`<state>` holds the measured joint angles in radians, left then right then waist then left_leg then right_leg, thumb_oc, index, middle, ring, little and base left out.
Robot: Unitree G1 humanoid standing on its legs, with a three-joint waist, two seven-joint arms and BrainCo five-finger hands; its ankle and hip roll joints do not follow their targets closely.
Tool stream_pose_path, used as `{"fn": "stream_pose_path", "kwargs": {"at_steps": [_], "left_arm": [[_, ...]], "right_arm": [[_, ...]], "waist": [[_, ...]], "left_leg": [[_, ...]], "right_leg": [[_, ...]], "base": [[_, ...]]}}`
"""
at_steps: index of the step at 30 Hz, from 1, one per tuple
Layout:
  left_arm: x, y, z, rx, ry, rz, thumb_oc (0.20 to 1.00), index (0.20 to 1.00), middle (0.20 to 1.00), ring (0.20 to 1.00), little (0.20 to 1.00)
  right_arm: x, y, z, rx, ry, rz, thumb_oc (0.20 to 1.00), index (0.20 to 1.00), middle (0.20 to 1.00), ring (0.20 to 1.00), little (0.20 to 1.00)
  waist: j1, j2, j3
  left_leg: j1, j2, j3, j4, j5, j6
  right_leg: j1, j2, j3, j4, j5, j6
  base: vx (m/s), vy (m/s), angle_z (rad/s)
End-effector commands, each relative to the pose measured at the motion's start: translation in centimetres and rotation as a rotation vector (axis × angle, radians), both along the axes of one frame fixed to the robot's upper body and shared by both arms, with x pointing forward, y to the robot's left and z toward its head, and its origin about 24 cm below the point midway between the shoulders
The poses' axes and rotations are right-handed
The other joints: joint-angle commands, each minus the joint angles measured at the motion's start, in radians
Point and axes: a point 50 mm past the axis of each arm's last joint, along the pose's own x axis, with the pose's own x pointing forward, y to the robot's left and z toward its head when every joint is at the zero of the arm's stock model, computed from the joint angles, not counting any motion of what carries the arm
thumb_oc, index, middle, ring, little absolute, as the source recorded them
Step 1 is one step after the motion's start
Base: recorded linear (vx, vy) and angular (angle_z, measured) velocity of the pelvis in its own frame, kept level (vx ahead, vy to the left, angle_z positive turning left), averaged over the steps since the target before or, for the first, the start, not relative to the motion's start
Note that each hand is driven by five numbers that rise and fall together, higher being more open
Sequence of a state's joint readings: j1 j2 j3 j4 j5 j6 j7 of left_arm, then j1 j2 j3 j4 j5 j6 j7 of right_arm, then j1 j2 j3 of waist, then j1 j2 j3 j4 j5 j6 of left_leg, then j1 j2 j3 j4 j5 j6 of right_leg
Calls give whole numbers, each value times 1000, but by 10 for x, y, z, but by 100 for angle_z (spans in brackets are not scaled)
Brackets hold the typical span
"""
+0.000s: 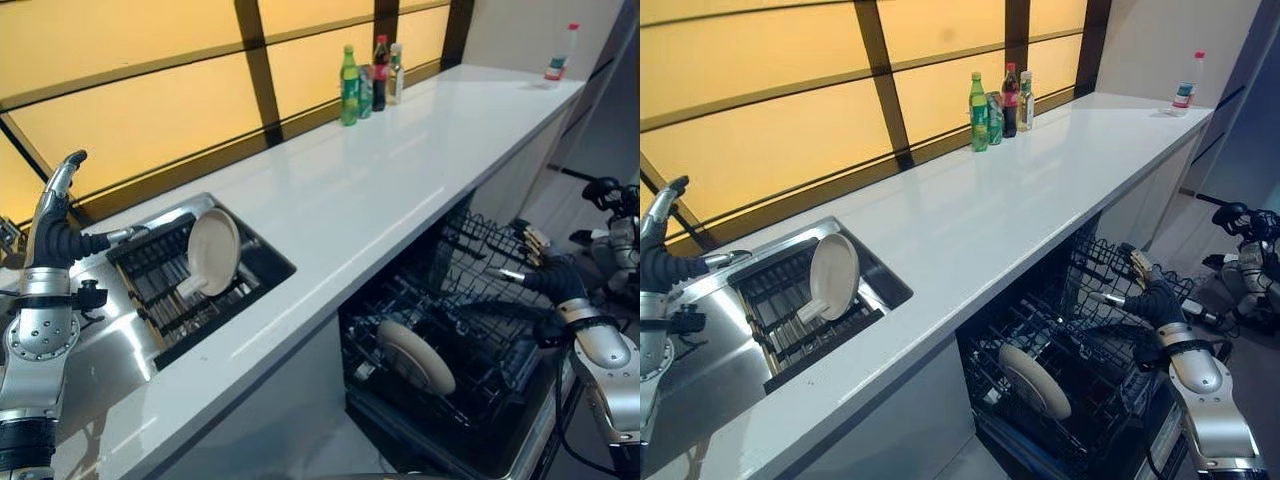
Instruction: Pick up plates and place into dishwasher.
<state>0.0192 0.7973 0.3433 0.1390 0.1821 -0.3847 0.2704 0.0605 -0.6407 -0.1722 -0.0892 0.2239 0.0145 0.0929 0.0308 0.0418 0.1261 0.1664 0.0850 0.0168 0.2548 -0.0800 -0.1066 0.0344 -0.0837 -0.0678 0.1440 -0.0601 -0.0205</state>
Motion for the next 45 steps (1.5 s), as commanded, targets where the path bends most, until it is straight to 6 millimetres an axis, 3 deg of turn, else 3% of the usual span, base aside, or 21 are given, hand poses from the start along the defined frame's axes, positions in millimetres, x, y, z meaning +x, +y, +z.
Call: {"fn": "stream_pose_path", "kwargs": {"at_steps": [1, 5, 7, 9, 14, 24, 31, 38, 45], "left_arm": [[-11, 9, 32, 268, -85, 83, 1000, 1000, 1000, 1000, 1000], [-12, 14, 38, 472, -55, 157, 1000, 1000, 1000, 1000, 1000], [-10, 17, 37, 519, -22, 167, 1000, 1000, 1000, 1000, 1000], [-9, 19, 32, 542, 12, 173, 1000, 1000, 1000, 1000, 1000], [-7, 20, 25, 654, 94, 156, 1000, 1000, 1000, 1000, 1000], [4, 7, 21, 834, 231, 47, 1000, 1000, 1000, 1000, 1000], [8, -6, 24, 896, 340, -65, 1000, 1000, 1000, 1000, 1000], [6, -4, 33, 919, 368, -63, 1000, 1000, 1000, 1000, 1000], [6, -9, 19, 902, 385, -92, 1000, 1000, 1000, 1000, 1000]], "right_arm": [[10, 18, 26, 17, -127, 117, 1000, 1000, 1000, 1000, 1000], [11, 22, 29, 10, -122, 159, 1000, 1000, 1000, 1000, 1000], [12, 18, 33, 2, -122, 163, 1000, 1000, 1000, 1000, 1000], [11, 12, 34, 0, -109, 152, 1000, 1000, 1000, 1000, 1000], [2, -1, 27, 12, -62, 132, 1000, 1000, 1000, 1000, 1000], [4, -2, 31, -2, -42, 143, 1000, 1000, 1000, 1000, 1000], [3, -6, 31, 5, -23, 141, 1000, 1000, 1000, 1000, 1000], [5, -8, 30, -1, -11, 144, 1000, 1000, 1000, 1000, 1000], [10, -8, 34, -33, 15, 153, 1000, 1000, 1000, 1000, 1000]], "waist": [[19, -34, -23], [27, -12, -9], [20, -1, -2], [-2, 10, -10], [-27, 35, -23], [-32, 44, -3], [-17, 41, 3], [-2, 56, 5], [-5, 80, 17]], "left_leg": [[-129, -54, -97, -102, 138, 32], [-176, -6, -129, -199, 236, 4], [-189, 7, -138, -216, 253, -5], [-158, 0, -108, -237, 189, -3], [-108, -16, -95, -286, 144, -3], [-103, -39, -85, -324, 128, 18], [-110, -34, -91, -309, 128, 15], [-104, -35, -95, -316, 126, 12], [-119, -35, -97, -301, 128, 3]], "right_leg": [[89, 22, -28, -139, 54, 54], [91, 27, 13, -140, 38, 60], [82, 16, 25, -127, 29, 64], [66, -5, 24, -109, 14, 74], [27, -45, 11, -74, 21, 106], [-26, -84, -6, -89, 57, 140], [-18, -90, -33, -88, 56, 143], [-10, -94, -49, -87, 43, 143], [-24, -101, -49, -64, 33, 139]], "base": [[80, 59, -67], [103, 183, -49], [111, 236, -61], [128, 249, -87], [155, 212, -33], [33, 115, 6], [27, 16, 12], [13, 25, 9], [40, 92, 3]]}}
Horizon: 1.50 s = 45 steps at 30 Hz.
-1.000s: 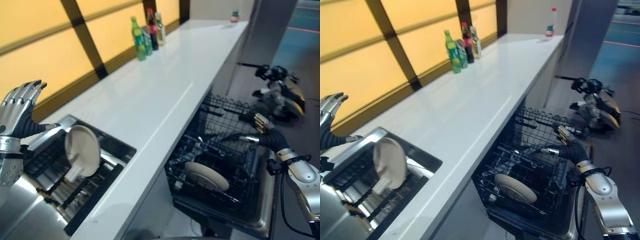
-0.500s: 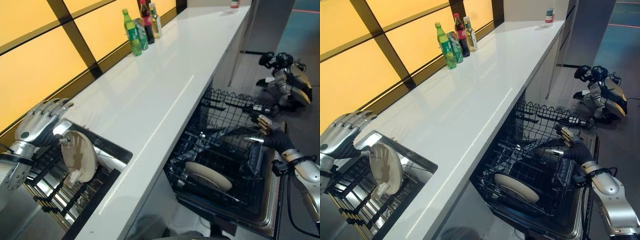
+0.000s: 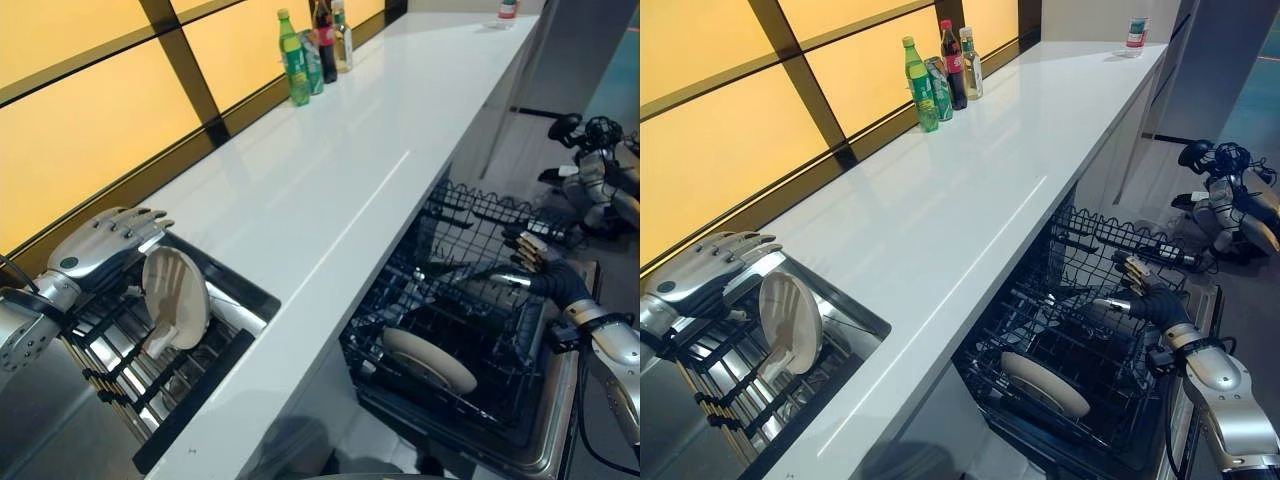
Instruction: Pick up plates and place into dishwasher.
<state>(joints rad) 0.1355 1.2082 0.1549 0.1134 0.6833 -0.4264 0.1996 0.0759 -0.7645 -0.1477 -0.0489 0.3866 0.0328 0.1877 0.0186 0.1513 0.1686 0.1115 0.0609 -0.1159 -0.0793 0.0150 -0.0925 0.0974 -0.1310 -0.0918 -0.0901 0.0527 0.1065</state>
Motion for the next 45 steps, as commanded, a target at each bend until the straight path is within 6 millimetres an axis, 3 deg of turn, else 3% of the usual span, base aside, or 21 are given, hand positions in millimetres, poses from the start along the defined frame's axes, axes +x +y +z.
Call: {"fn": "stream_pose_path", "kwargs": {"at_steps": [1, 4, 16, 30, 45], "left_arm": [[3, 4, 18, -1, -77, 12, 1000, 1000, 1000, 1000, 1000], [4, 0, 13, -12, -86, 13, 1000, 1000, 1000, 1000, 1000], [18, -3, 31, -50, -299, -29, 1000, 1000, 1000, 1000, 1000], [38, -16, 38, -10, -326, -45, 1000, 1000, 1000, 1000, 1000], [38, -13, 53, -10, -326, -33, 1000, 1000, 1000, 1000, 1000]], "right_arm": [[12, 2, 34, -77, -89, 63, 1000, 1000, 1000, 1000, 1000], [16, 1, 40, -104, -100, 66, 1000, 1000, 1000, 1000, 1000], [23, 12, 53, -96, -178, 89, 1000, 1000, 1000, 1000, 1000], [32, 17, 70, -117, -258, 73, 1000, 1000, 1000, 1000, 1000], [31, 20, 65, -88, -280, 67, 1000, 1000, 1000, 1000, 1000]], "waist": [[5, -26, -21], [2, -19, 4], [-17, -40, 97], [-25, -46, 188], [8, -66, 207]], "left_leg": [[-68, -12, 36, 37, 32, -11], [-93, -16, 36, 48, 31, -9], [-154, -29, 48, 44, 30, 11], [-223, -52, 52, 60, 33, 32], [-239, -53, 39, 51, 40, 41]], "right_leg": [[-93, -55, -21, 174, -81, 12], [-129, -57, -8, 188, -77, 13], [-216, -64, 22, 194, -49, 28], [-297, -87, 49, 211, -21, 41], [-298, -93, 21, 203, -9, 49]], "base": [[33, 128, -2], [-38, 140, -4], [-40, 47, -8], [-53, 68, -3], [-24, -7, 2]]}}
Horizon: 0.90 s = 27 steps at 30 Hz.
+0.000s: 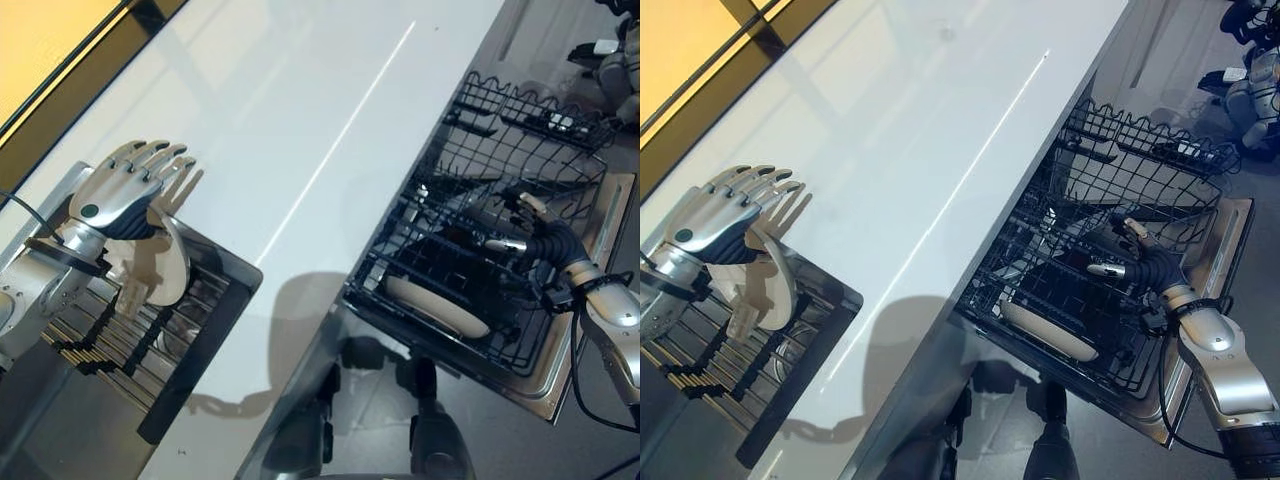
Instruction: Pick up plates and place into dishwasher.
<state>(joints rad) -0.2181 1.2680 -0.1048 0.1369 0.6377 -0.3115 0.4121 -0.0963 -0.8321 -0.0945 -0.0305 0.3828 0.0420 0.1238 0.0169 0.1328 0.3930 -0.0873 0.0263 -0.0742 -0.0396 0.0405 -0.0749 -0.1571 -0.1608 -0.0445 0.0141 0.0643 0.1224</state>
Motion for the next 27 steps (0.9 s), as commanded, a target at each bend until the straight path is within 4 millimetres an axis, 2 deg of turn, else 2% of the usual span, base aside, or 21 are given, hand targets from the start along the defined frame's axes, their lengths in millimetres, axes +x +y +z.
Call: {"fn": "stream_pose_path", "kwargs": {"at_steps": [1, 2, 3, 4, 5, 13, 27], "left_arm": [[-2, 17, 5, 6, -4, 85, 1000, 1000, 1000, 1000, 1000], [-4, 18, 4, 0, -16, 87, 1000, 1000, 1000, 1000, 1000], [-5, 19, 4, 4, -32, 93, 805, 805, 805, 805, 805], [-5, 19, 4, 7, -44, 94, 470, 470, 470, 470, 470], [-6, 20, 6, 0, -55, 91, 200, 200, 200, 200, 200], [-15, 26, 9, -9, -109, 87, 200, 200, 200, 200, 200], [-22, 31, 1, -38, -85, 97, 200, 200, 200, 200, 200]], "right_arm": [[2, 13, 25, -27, -145, 62, 1000, 1000, 1000, 1000, 1000], [2, 13, 24, -24, -143, 59, 1000, 1000, 1000, 1000, 1000], [2, 13, 24, -23, -142, 60, 1000, 1000, 1000, 1000, 1000], [3, 14, 24, -22, -142, 61, 1000, 1000, 1000, 1000, 1000], [4, 15, 23, -19, -140, 63, 1000, 1000, 1000, 1000, 1000], [3, 15, 17, 1, -129, 60, 1000, 1000, 1000, 1000, 1000], [0, 14, 10, 40, -100, 55, 1000, 1000, 1000, 1000, 1000]], "waist": [[11, -48, -18], [18, -47, -22], [19, -47, -24], [19, -47, -25], [22, -49, -27], [44, -61, -41], [69, -73, -68]], "left_leg": [[-39, -18, -4, 11, 15, 23], [-38, -18, -7, 9, 16, 23], [-37, -18, -9, 8, 16, 22], [-36, -17, -10, 8, 17, 22], [-35, -16, -12, 8, 16, 22], [-25, -5, -25, 1, 17, 17], [-5, 8, -48, 3, 18, 12]], "right_leg": [[-41, -63, -28, 97, -21, 33], [-37, -63, -32, 96, -22, 33], [-35, -62, -35, 95, -23, 32], [-34, -61, -36, 95, -24, 32], [-32, -61, -40, 97, -26, 31], [-10, -48, -59, 92, -36, 26], [28, -31, -84, 90, -49, 19]], "base": [[-12, -18, 10], [-8, -17, 10], [-7, -17, 11], [-1, -15, 7], [1, -18, 5], [-3, -21, 1], [9, -20, 4]]}}
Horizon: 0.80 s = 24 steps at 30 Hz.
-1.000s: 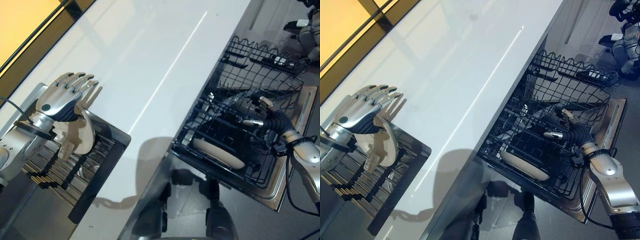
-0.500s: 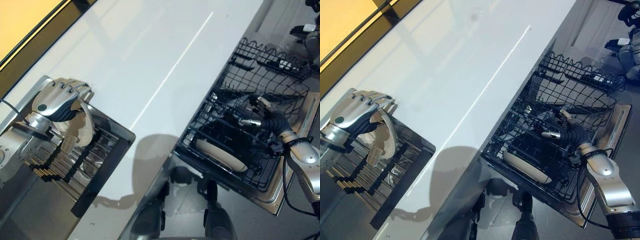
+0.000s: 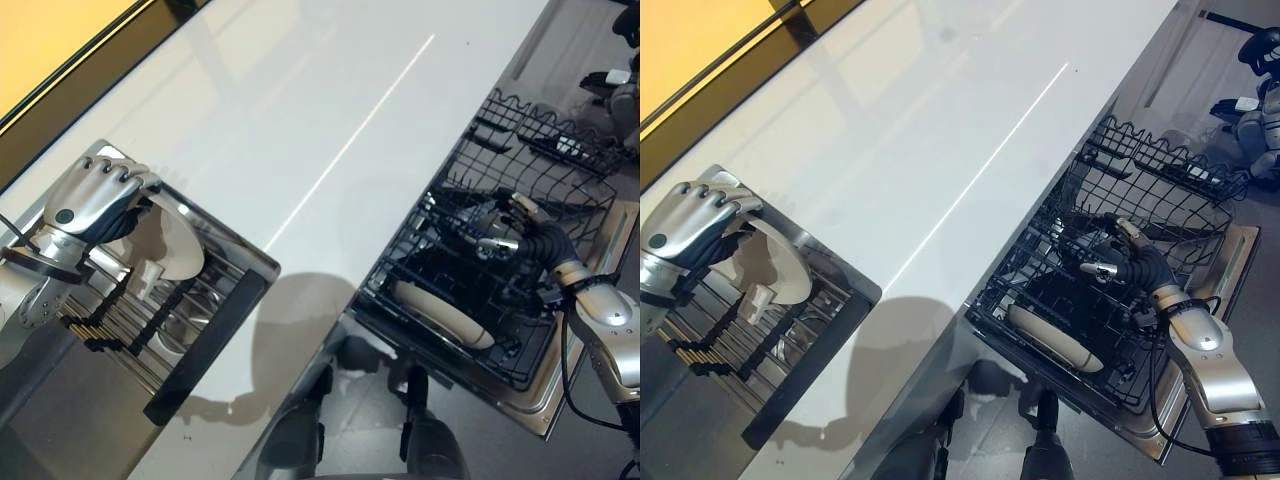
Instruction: Pick up plates and place into dishwasher.
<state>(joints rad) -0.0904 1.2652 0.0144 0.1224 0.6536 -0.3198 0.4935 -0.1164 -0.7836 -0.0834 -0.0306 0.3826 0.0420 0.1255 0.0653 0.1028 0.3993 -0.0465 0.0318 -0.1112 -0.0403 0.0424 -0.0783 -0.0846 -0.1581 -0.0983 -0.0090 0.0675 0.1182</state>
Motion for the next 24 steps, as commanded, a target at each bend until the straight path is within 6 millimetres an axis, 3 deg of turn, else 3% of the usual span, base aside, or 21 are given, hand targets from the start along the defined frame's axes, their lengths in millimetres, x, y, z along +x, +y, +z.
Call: {"fn": "stream_pose_path", "kwargs": {"at_steps": [1, 9, 15, 24], "left_arm": [[-8, 18, 2, -28, -18, 74, 200, 200, 200, 200, 200], [-11, 22, 5, -11, -77, 86, 200, 200, 200, 200, 200], [-20, 35, 19, -11, -372, 141, 200, 200, 200, 200, 200], [-19, 43, 30, -61, -748, 227, 200, 200, 200, 200, 200]], "right_arm": [[-3, 5, 14, -3, -90, 33, 1000, 1000, 1000, 1000, 1000], [-3, 7, 11, 16, -93, 28, 1000, 1000, 1000, 1000, 1000], [-3, 9, 9, 38, -96, 23, 1000, 1000, 1000, 1000, 1000], [-1, 32, 1, 148, -141, 45, 1000, 1000, 1000, 1000, 1000]], "waist": [[22, -44, -75], [40, -54, -75], [47, -73, -70], [58, -177, -29]], "left_leg": [[-46, 3, -13, 4, 17, 15], [-49, 7, -27, 0, 20, 14], [-60, 12, -35, 10, 16, 14], [-89, 34, -37, 3, 16, 9]], "right_leg": [[-43, -33, -32, 113, -53, 23], [-37, -25, -46, 106, -54, 23], [-40, -20, -49, 110, -57, 21], [-53, 20, -47, 91, -41, 17]], "base": [[5, -22, 6], [-14, -29, 3], [0, -16, 1], [-33, -122, -2]]}}
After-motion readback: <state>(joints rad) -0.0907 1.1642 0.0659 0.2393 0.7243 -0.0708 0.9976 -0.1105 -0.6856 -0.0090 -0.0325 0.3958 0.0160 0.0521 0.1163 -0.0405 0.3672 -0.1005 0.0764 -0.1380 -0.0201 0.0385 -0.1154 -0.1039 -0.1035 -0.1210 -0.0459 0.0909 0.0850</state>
